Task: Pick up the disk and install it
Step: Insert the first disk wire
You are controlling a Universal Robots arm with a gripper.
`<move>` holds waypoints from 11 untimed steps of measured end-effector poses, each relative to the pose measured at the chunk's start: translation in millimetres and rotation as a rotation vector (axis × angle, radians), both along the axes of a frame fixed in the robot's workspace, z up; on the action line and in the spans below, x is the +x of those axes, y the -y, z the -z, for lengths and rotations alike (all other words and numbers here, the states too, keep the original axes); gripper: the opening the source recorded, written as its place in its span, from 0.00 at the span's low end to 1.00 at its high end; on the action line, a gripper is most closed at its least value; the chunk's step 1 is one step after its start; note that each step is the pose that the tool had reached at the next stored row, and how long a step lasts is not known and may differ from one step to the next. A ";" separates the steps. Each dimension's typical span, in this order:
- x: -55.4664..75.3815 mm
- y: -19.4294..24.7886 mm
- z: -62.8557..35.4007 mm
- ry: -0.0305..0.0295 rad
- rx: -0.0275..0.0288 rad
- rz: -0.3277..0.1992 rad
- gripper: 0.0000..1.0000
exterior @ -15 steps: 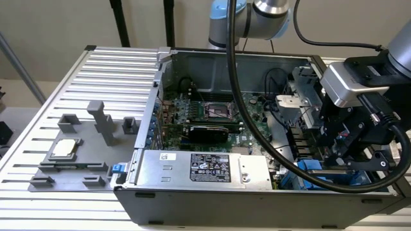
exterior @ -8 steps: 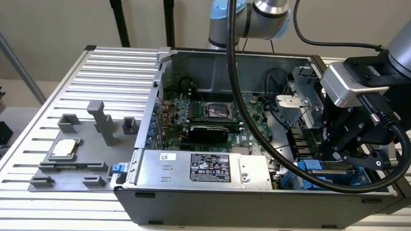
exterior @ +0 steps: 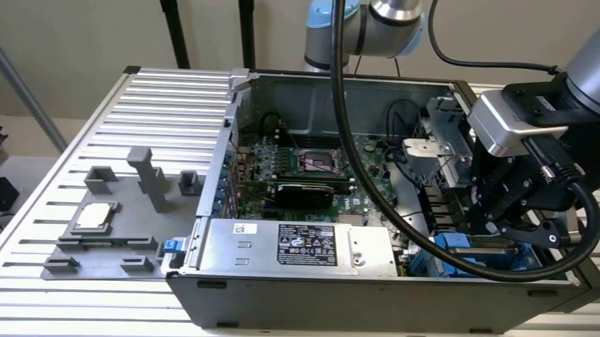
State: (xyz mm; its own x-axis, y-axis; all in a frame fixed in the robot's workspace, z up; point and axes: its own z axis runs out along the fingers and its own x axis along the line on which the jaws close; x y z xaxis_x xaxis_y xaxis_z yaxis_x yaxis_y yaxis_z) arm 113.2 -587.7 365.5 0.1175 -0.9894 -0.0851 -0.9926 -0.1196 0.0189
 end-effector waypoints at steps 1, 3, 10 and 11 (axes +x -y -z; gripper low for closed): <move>0.1 0.0 -0.3 -0.0001 -0.0001 0.000 0.00; 1.3 0.0 -2.3 0.0000 0.0002 0.000 0.00; 15.4 0.0 -27.6 0.0000 0.0030 0.000 0.00; 19.7 0.0 -29.7 -0.0001 0.0031 0.000 0.00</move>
